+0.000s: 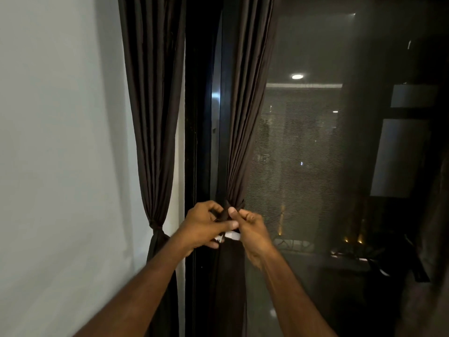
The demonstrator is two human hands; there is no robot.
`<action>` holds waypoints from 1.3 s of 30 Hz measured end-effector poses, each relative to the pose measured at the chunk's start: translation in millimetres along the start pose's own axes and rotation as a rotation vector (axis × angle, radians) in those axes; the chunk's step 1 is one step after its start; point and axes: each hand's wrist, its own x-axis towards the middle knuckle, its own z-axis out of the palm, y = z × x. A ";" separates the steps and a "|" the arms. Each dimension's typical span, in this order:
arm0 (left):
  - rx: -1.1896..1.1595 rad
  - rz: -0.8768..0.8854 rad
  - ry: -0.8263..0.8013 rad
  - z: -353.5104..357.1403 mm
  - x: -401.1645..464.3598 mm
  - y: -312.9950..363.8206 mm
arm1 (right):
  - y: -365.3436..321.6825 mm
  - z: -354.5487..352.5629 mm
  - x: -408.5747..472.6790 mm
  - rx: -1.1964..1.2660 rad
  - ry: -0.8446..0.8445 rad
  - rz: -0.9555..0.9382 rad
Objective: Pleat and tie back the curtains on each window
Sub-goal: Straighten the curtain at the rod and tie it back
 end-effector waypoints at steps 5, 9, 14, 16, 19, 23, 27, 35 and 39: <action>0.303 0.182 0.004 -8.0 8.9 -11.1 | 5.6 -7.9 -0.1 -0.179 -0.010 -0.125; 0.357 0.376 0.016 -14.2 14.2 -14.5 | 10.1 -14.0 -3.5 -0.367 -0.020 -0.233; 0.158 0.479 -0.044 2.3 15.1 -10.2 | 7.1 -15.2 -16.1 -0.520 -0.084 -0.353; 0.179 0.505 -0.057 7.8 14.6 -10.6 | 2.8 -19.4 -20.7 -0.612 -0.129 -0.465; 0.198 0.519 -0.106 11.0 16.3 -11.7 | -6.6 -21.6 -27.4 -0.727 -0.173 -0.594; 0.365 0.581 -0.127 5.8 19.5 -13.9 | -32.7 -26.7 -25.4 -0.598 -0.160 -0.607; 0.539 0.658 0.028 12.5 23.0 -13.9 | -56.0 -25.9 -11.8 -0.183 0.027 -0.455; 0.378 0.578 0.158 14.6 25.7 -13.3 | -27.0 -37.1 -14.9 -0.774 0.002 -0.712; 0.453 0.591 0.133 10.9 25.1 -4.2 | -15.3 -32.2 -16.0 -0.979 0.185 -0.853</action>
